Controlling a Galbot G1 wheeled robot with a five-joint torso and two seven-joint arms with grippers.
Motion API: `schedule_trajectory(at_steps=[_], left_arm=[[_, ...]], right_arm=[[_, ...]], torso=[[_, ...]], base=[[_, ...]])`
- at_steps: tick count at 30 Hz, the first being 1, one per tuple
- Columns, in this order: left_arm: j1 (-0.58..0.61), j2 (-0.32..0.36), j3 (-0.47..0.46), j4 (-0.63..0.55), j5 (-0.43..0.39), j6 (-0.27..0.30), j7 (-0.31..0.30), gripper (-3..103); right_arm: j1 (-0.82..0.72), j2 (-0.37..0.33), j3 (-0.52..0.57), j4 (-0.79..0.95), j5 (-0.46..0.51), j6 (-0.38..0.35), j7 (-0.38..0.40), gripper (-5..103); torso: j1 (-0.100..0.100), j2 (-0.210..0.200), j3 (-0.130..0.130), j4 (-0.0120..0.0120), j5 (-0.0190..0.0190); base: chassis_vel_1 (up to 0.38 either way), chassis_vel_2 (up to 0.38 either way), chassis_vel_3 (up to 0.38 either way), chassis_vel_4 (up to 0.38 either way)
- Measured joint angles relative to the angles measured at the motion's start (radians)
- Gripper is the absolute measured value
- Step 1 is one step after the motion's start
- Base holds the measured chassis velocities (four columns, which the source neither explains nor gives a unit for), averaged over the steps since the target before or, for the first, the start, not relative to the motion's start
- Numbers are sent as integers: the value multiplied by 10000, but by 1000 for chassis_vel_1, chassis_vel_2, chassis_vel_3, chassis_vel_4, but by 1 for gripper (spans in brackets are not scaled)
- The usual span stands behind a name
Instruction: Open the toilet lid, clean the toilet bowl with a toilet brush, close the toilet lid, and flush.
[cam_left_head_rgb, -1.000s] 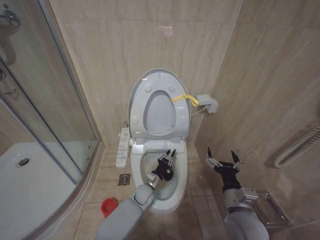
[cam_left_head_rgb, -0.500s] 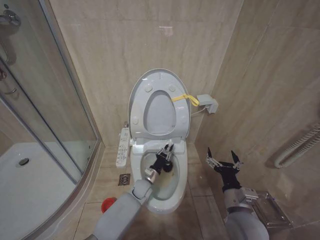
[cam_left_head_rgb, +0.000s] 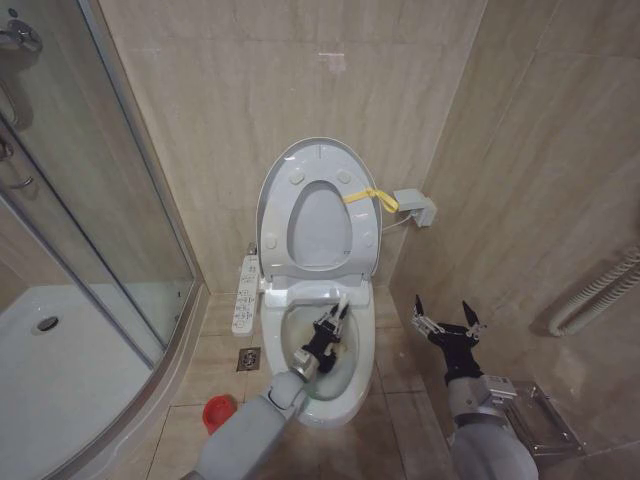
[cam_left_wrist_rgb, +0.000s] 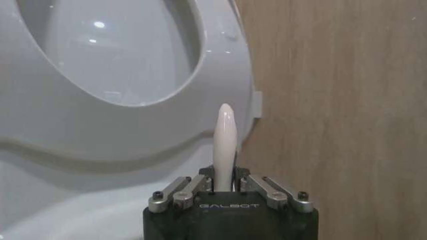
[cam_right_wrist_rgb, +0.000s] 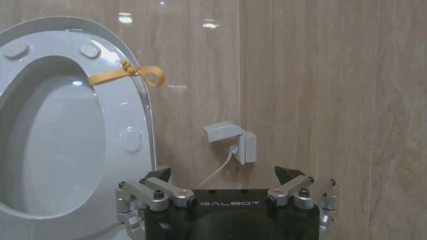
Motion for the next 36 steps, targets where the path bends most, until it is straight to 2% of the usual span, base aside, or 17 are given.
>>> schedule_trajectory(at_steps=[3,9,12,15,23,28,30,36], left_arm=[[-52,-113,-134,-610,74,83,-79,19],[145,-354,48,-942,-53,56,13,19],[171,-690,-28,-22,291,-240,152,19],[149,-736,-171,271,384,-311,150,19],[166,-273,-609,-245,575,-46,-106,19],[521,28,-1491,-530,1344,222,-608,19],[735,182,-1790,-521,1687,197,-797,19],[1212,545,-2023,-716,1728,115,-904,18]], right_arm=[[0,0,0,0,0,0,0,100],[0,0,0,0,0,0,0,100],[0,0,0,0,0,0,0,100],[0,0,0,0,0,0,0,100],[0,0,0,0,-1,0,0,100],[0,0,0,0,-1,0,0,100],[0,0,0,0,0,0,0,100],[0,0,0,0,0,0,0,100]], torso=[[0,0,0,-3,0],[0,0,0,-4,0],[0,0,0,-2,0],[0,0,0,-1,0],[0,0,0,-3,-1],[0,0,0,-3,-2],[0,0,-1,-3,-3],[-1,2,-2,-4,-4]], base=[[0,0,0,0],[0,0,0,0],[0,0,0,0],[0,0,0,0],[0,0,0,0],[0,0,0,0],[0,0,0,0],[0,0,0,0]])
